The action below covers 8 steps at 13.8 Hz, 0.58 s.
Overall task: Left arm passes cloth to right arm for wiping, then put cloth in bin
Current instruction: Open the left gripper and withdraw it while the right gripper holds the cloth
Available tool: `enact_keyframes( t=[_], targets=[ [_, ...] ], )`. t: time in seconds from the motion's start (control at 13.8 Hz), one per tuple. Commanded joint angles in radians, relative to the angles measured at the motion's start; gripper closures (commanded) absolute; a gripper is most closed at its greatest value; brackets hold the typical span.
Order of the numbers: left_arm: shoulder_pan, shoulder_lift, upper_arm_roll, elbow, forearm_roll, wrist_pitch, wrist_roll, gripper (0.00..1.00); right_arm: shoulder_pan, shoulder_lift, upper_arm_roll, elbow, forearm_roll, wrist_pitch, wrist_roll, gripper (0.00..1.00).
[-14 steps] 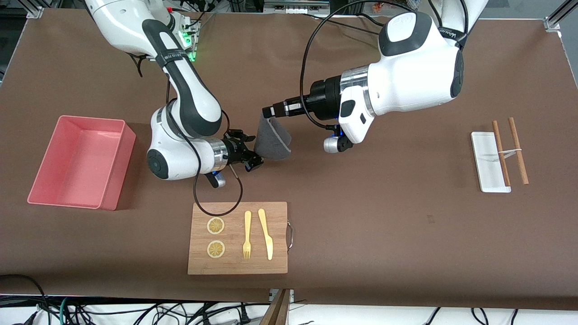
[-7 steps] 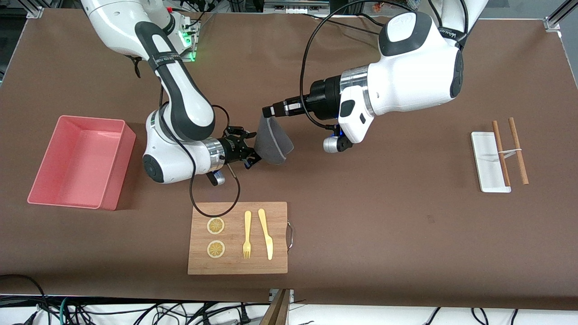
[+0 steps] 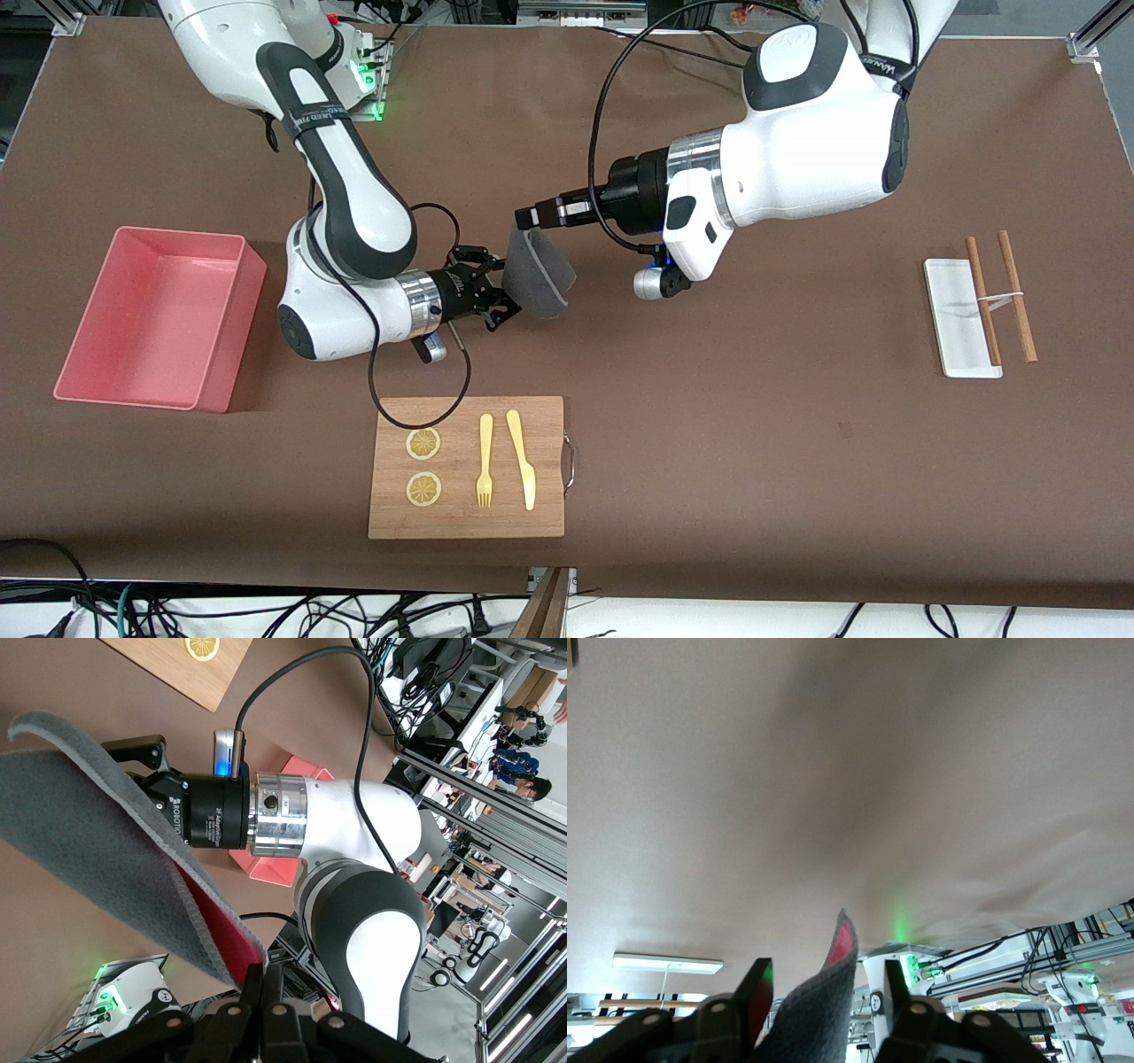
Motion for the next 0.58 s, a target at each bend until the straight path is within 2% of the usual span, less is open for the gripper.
enact_keyframes(
  t=[0.0, 0.07, 0.51],
  targets=[
    [0.010, -0.022, -0.001, -0.010, -0.021, -0.026, -0.003, 1.00, -0.008, -0.003, 0.008, 0.006, 0.021, -0.019, 0.010, 0.91],
    [0.011, -0.022, -0.001, -0.010, -0.021, -0.026, -0.003, 1.00, -0.006, -0.003, 0.009, 0.006, 0.021, -0.018, 0.008, 1.00],
    [0.017, -0.022, -0.003, -0.010, -0.021, -0.029, -0.005, 1.00, -0.009, -0.013, 0.005, 0.011, 0.013, -0.019, 0.014, 1.00]
  ],
)
